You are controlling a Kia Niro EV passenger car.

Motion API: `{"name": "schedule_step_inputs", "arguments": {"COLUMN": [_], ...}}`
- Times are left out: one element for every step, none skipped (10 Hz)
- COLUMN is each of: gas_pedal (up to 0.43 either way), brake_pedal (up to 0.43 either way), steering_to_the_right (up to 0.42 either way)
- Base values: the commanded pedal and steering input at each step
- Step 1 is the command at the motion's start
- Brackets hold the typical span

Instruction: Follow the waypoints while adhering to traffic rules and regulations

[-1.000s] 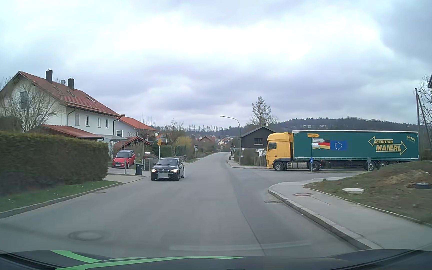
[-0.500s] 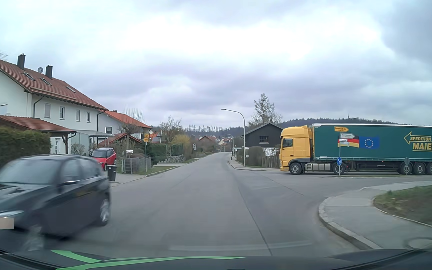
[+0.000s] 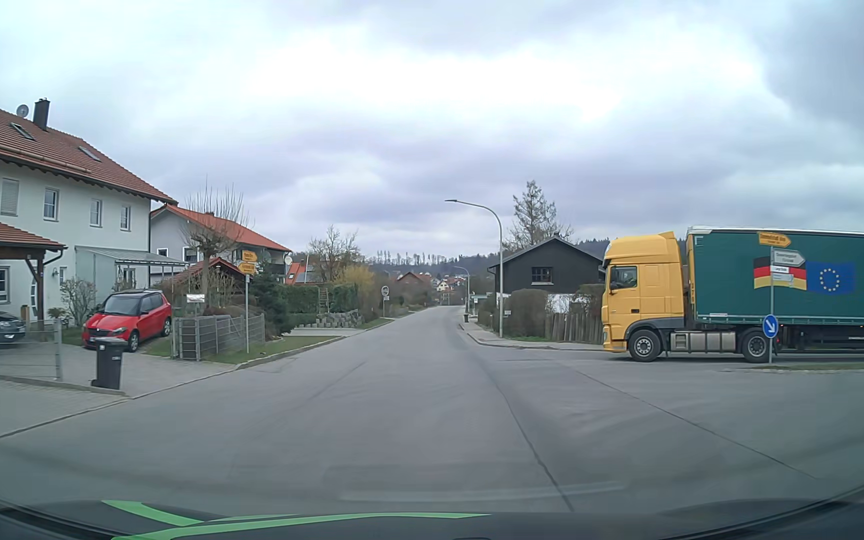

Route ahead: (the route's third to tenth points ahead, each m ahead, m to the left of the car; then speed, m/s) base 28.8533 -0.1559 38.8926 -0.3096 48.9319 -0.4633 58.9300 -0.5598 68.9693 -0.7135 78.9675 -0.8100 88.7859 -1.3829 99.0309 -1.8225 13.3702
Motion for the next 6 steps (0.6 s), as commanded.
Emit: {"name": "schedule_step_inputs", "arguments": {"gas_pedal": [0.02, 0.028, 0.039, 0.039, 0.039, 0.039], "brake_pedal": [0.0, 0.0, 0.0, 0.0, 0.0, 0.0], "steering_to_the_right": [0.0, 0.0, 0.0, 0.0, 0.001, 0.001]}}
